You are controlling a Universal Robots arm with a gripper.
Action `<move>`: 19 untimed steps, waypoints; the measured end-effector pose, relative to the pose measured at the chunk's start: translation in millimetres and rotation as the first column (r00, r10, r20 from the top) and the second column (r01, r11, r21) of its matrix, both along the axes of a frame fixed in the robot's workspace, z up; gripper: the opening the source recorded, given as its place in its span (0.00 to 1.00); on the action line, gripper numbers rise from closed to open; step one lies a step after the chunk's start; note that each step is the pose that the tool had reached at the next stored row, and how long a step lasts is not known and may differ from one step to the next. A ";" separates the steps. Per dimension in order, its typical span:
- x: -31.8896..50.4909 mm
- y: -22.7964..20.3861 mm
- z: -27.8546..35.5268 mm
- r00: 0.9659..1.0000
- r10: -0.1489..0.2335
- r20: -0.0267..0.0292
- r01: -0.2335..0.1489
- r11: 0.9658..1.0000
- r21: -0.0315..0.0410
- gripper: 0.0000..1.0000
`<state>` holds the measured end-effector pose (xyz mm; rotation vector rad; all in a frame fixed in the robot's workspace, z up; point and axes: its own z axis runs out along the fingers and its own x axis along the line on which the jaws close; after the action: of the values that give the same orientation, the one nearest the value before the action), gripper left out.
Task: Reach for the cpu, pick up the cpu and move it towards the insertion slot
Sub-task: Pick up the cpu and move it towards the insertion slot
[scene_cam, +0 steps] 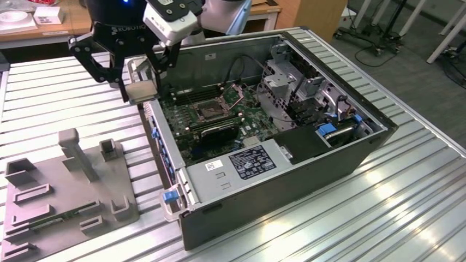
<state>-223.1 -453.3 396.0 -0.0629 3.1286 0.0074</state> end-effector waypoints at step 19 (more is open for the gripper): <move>16.3 0.0 -0.2 1.000 0.000 0.000 0.000 1.000 0.000 0.55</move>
<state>-206.8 -453.4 395.8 -0.0630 3.1286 0.0074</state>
